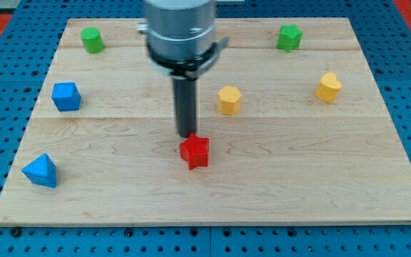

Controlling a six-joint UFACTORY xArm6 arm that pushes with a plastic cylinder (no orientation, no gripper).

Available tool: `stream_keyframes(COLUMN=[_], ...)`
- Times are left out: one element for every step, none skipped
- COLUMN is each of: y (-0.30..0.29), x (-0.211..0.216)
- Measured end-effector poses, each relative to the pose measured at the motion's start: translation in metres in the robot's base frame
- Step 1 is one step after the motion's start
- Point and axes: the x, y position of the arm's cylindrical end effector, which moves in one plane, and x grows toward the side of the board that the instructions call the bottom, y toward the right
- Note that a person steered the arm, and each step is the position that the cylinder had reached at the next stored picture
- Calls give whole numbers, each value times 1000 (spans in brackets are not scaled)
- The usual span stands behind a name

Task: Push the red star down a bit

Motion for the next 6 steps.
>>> stream_keyframes(y=[46,80,20,-34,-30,56], x=[10,14,16,16,30,39])
